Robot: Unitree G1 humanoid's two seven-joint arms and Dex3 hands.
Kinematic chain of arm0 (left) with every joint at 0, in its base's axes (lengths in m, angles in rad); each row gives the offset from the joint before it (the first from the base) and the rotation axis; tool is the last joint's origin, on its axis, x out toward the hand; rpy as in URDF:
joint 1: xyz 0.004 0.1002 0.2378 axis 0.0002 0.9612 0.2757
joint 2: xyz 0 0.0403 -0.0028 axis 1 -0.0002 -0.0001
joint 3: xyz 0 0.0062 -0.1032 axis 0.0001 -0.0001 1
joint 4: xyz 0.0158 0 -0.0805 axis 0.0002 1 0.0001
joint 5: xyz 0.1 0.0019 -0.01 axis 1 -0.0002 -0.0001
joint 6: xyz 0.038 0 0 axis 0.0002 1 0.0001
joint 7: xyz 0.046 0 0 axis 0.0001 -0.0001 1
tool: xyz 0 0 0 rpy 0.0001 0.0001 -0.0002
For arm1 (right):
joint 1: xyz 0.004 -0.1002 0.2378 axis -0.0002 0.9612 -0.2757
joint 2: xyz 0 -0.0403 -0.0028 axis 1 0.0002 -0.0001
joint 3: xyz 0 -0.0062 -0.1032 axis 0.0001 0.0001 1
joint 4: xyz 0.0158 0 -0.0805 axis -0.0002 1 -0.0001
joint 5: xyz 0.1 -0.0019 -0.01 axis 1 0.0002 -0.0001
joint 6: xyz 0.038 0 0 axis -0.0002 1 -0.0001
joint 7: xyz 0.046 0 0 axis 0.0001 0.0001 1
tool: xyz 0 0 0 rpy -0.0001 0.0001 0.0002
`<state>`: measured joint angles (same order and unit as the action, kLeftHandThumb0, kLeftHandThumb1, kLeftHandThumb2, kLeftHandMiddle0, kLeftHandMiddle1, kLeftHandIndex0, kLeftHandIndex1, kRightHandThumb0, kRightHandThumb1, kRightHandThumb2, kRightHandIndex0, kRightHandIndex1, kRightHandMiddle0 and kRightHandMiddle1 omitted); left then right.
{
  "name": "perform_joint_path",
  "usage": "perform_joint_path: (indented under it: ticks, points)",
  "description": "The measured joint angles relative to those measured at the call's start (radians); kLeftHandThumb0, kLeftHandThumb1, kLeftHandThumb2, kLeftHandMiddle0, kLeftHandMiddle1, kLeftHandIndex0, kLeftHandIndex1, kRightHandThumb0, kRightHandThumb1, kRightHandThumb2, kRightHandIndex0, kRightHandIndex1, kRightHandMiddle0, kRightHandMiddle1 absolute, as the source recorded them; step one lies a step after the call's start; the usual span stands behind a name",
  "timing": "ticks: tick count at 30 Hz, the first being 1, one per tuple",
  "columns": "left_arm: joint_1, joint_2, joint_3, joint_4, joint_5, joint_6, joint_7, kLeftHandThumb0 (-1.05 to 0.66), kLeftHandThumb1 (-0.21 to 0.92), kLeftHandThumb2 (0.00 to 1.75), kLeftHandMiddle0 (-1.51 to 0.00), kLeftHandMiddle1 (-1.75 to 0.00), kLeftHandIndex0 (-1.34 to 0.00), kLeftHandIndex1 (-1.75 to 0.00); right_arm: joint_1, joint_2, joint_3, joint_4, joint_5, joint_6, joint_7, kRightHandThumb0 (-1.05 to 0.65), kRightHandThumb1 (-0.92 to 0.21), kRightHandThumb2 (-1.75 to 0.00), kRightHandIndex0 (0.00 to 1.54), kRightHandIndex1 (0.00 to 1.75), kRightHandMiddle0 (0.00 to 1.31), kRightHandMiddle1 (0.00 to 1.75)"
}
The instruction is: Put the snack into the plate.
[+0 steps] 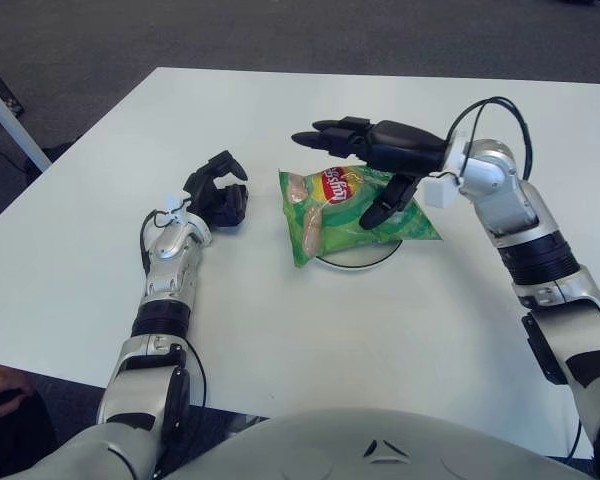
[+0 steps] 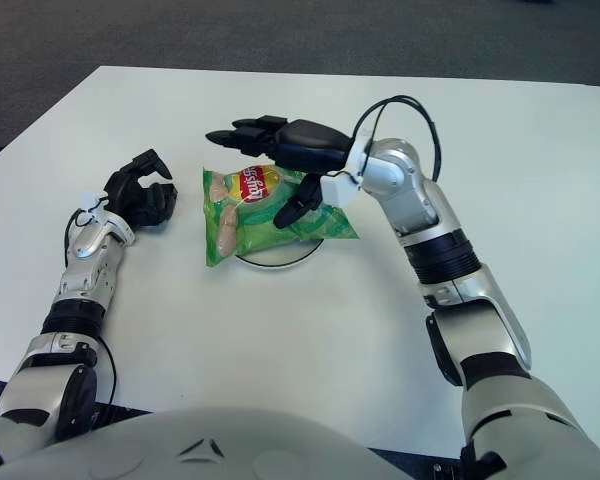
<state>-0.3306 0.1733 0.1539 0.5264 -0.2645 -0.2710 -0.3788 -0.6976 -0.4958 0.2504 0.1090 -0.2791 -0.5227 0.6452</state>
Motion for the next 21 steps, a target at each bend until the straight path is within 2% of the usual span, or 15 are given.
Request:
perform_joint_path:
  ticks: [7,11,17,21]
  points:
    - [0.001,0.0,0.0,0.0,0.001,-0.004,0.0,-0.49,0.3,1.33,-1.33,-1.75,-0.63,-1.75,0.0,-0.033,-0.027,-0.004,-0.026,0.046,-0.02,-0.87,-0.64,-0.6,0.06,0.03,0.0,0.0]
    - [0.001,0.0,0.0,0.001,0.001,-0.006,0.0,-0.49,0.3,1.34,-1.33,-1.75,-0.63,-1.75,-0.001,-0.063,-0.034,-0.007,-0.035,0.065,-0.02,-0.91,-0.69,-0.54,0.06,0.03,0.0,0.0]
    - [0.0,0.0,0.0,0.003,0.001,-0.009,0.0,-0.49,0.29,1.34,-1.33,-1.75,-0.63,-1.75,-0.014,-0.101,-0.037,0.006,-0.054,0.042,-0.024,-0.98,-0.76,-0.45,0.08,0.03,0.0,0.0]
    - [-0.002,-0.001,0.0,0.004,0.0,-0.009,0.0,-0.49,0.29,1.35,-1.33,-1.75,-0.63,-1.75,-0.014,-0.147,-0.063,0.016,-0.057,0.016,-0.03,-1.01,-0.8,-0.39,0.1,0.04,0.0,0.0]
